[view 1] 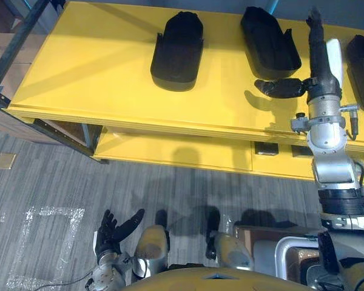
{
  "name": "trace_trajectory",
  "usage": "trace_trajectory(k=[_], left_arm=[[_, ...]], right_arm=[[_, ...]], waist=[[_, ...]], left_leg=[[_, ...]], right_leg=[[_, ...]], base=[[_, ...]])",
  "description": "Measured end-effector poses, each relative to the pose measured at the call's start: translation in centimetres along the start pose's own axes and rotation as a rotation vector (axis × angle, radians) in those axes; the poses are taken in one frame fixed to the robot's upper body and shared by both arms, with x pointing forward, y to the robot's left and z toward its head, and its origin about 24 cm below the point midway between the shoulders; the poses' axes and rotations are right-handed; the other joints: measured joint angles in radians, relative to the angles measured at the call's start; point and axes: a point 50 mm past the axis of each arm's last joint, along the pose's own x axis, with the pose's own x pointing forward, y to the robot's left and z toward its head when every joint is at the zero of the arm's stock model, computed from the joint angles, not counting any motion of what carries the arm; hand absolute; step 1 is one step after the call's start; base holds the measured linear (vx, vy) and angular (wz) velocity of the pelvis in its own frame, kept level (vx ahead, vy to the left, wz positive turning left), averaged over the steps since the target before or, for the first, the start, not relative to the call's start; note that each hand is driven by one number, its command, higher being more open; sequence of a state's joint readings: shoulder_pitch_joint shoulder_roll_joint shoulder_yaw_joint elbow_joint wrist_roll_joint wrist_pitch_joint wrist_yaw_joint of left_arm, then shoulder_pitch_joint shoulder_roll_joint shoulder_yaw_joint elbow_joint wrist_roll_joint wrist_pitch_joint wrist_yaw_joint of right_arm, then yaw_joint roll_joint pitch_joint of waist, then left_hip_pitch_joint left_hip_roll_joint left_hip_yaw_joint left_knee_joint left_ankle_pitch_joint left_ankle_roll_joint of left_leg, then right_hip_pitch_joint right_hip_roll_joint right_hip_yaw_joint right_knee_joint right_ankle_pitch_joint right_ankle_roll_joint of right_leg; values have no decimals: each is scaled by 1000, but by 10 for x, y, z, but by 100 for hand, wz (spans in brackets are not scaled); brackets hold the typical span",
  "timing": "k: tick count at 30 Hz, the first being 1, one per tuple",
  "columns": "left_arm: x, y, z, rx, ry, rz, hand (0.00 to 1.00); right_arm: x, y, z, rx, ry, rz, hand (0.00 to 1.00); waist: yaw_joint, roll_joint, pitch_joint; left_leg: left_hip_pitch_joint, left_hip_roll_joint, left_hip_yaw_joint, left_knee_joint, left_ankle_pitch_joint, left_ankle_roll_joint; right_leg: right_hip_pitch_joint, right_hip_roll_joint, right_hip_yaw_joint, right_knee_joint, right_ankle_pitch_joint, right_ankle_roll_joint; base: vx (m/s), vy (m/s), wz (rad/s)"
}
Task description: Walk over and take three plastic housings, then place them on the shelf
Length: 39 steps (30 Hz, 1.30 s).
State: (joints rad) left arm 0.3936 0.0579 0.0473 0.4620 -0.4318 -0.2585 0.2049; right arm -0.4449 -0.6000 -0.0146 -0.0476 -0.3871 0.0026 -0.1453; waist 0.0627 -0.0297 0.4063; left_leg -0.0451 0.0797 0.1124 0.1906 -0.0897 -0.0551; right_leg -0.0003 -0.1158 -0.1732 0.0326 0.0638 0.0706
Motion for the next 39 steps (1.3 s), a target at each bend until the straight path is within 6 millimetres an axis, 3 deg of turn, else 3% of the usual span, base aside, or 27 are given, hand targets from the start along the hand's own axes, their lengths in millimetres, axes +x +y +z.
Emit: trace_trajectory(k=[7, 15, 20, 27, 39], left_arm=[[1, 4, 2, 13, -8, 7, 100], [4, 12, 6, 50, -14, 13, 100], [4, 11, 6, 51, -13, 7, 100], [4, 10, 8, 48, -8, -3, 100], [5, 7, 14, 41, -36, -34, 100]], right_arm=[[-8, 18, -10, -175, 30, 236, 100], [-3, 15, -32, -139, 177, 413, 100], [7, 16, -43, -61, 249, 413, 100], [24, -3, -54, 293, 339, 348, 100], [33, -17, -62, 516, 369, 312, 100]], waist=[[1, -12, 6], [3, -43, -5], [7, -46, -7], [18, -46, -7], [37, -46, -7]], left_leg=[[-11, -1, 0, 17, -15, 3], [-17, -1, -3, 36, -23, 4], [-20, -1, -7, 38, -22, 4], [-52, -3, -39, 61, -20, 3], [-64, 0, -44, 88, -34, 6]], right_leg=[[-2, -2, -2, 1, -4, 6], [2, -3, -6, 2, -4, 6], [3, -4, -12, 7, -5, 6], [-2, -4, -44, 8, -6, 4], [2, -1, -46, 8, -6, 4]], base=[[4, 2, 1], [-1, 2, 1], [-51, 0, 2], [-21, -3, 15], [-3, 1, 1]])
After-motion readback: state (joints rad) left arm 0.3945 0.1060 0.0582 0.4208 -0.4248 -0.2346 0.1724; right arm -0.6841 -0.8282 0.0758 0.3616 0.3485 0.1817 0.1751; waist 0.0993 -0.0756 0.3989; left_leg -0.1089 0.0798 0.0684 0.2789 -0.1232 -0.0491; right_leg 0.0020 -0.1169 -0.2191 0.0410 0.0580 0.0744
